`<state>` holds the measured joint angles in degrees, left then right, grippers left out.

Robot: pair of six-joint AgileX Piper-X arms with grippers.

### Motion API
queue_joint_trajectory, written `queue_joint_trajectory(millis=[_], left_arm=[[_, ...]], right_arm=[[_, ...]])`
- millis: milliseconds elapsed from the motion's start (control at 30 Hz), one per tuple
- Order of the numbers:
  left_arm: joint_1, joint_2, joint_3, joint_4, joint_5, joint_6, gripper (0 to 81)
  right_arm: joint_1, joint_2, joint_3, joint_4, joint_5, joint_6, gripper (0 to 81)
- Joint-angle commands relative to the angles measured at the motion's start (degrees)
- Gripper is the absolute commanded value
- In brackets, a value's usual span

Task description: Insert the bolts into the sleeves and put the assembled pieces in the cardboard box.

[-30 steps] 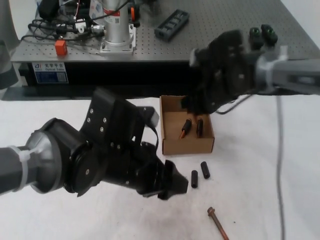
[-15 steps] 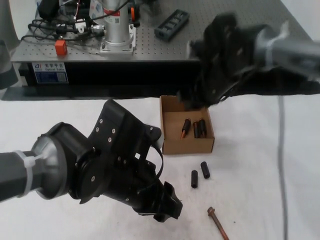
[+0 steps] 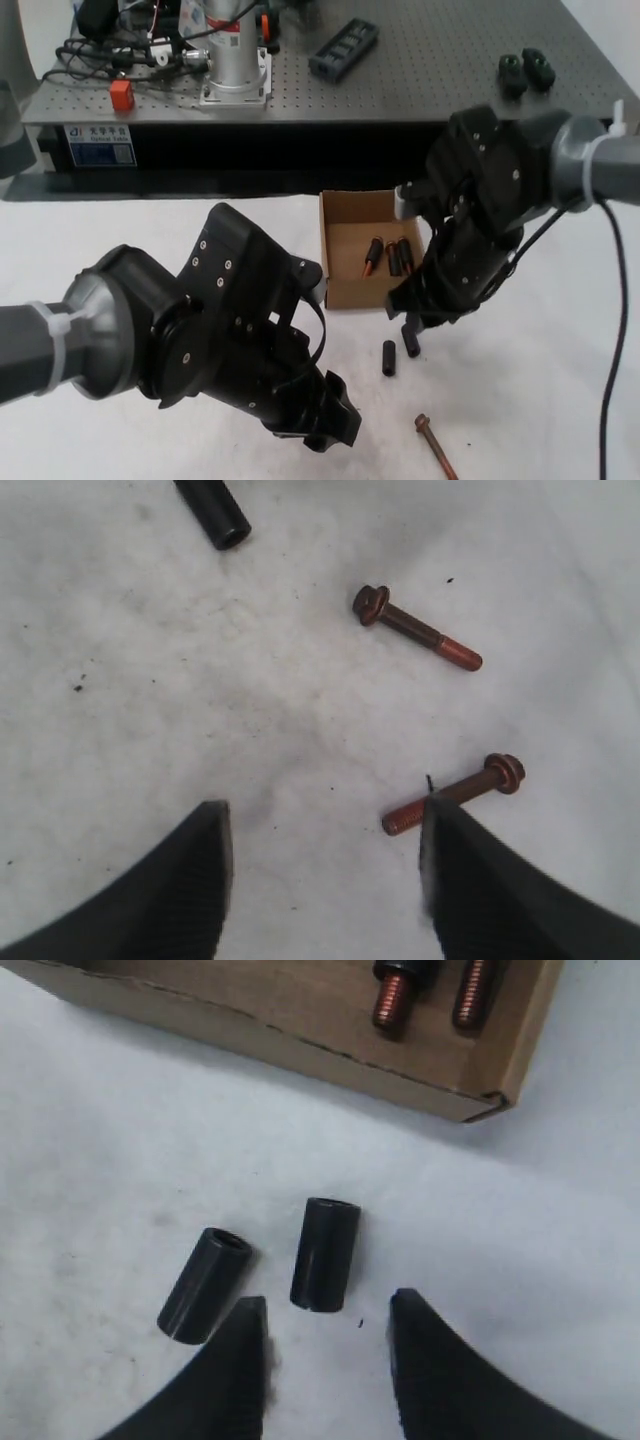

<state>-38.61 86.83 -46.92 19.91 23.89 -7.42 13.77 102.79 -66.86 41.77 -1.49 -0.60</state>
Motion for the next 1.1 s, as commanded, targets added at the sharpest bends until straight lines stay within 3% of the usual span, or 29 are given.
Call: queue_joint_trajectory(millis=[0,633,700,833,1067], left_arm=[[-0.1,0.0,-0.4,0.2,-0.6,1.1,41.0],[-0.1,0.0,-0.4,0.2,-1.0,1.2,41.0],[-0.1,0.0,-0.4,0.2,-1.0,1.2,41.0],[-0.1,0.0,-0.4,0.9,-1.0,1.2,41.0],[-1.9,0.0,-1.3,1.9,-0.1,7.0,41.0]], right_arm=[[0.1,1.7,-0.2,-1.6,0.1,-0.4,28.8],[1.1,7.7,-0.2,-7.0,1.0,-0.6,27.7],[1.1,7.7,-0.2,-6.8,1.0,-0.7,22.7],[1.1,7.6,-0.2,-6.1,0.9,-0.7,3.2],[-0.7,1.7,0.1,-4.8,-4.3,-2.1,2.1]])
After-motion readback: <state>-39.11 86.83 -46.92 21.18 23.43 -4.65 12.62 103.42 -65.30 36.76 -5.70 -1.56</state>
